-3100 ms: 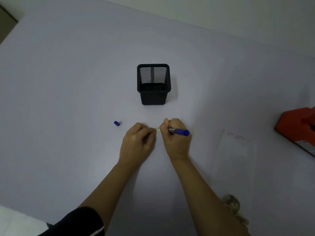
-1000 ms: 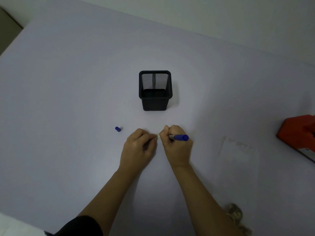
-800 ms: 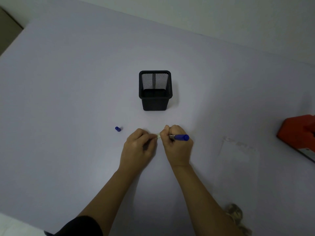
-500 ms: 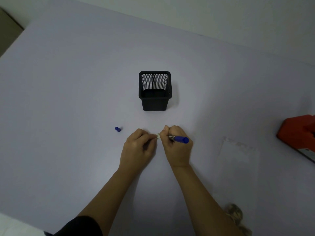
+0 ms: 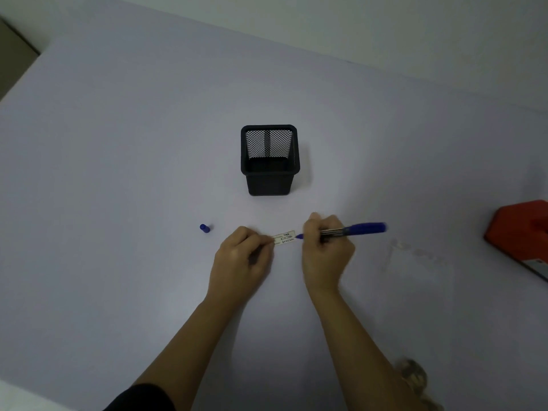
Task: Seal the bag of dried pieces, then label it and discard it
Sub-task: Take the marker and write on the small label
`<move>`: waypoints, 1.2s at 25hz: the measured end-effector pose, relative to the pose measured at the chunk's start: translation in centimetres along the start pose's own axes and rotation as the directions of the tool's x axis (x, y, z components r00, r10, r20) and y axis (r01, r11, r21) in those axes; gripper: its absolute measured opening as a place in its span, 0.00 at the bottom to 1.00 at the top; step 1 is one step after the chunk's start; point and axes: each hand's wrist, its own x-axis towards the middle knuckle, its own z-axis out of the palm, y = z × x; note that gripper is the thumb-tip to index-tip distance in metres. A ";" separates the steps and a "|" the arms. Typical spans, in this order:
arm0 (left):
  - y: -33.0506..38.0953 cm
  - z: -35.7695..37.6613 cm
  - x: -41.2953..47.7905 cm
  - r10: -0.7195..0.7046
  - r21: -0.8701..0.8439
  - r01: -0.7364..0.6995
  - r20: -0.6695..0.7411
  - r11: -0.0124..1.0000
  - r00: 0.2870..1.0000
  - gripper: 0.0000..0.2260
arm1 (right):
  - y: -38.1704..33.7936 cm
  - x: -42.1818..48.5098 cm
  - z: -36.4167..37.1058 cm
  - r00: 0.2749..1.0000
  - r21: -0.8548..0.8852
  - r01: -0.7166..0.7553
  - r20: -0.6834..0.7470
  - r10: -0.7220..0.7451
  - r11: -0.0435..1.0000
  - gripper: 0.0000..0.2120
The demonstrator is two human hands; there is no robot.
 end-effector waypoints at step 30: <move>1.0 -5.8 -0.2 -0.123 0.086 0.134 -0.121 0.987 0.985 0.06 | -5.5 -2.3 -6.0 0.859 0.413 -0.503 0.139 0.493 0.759 0.08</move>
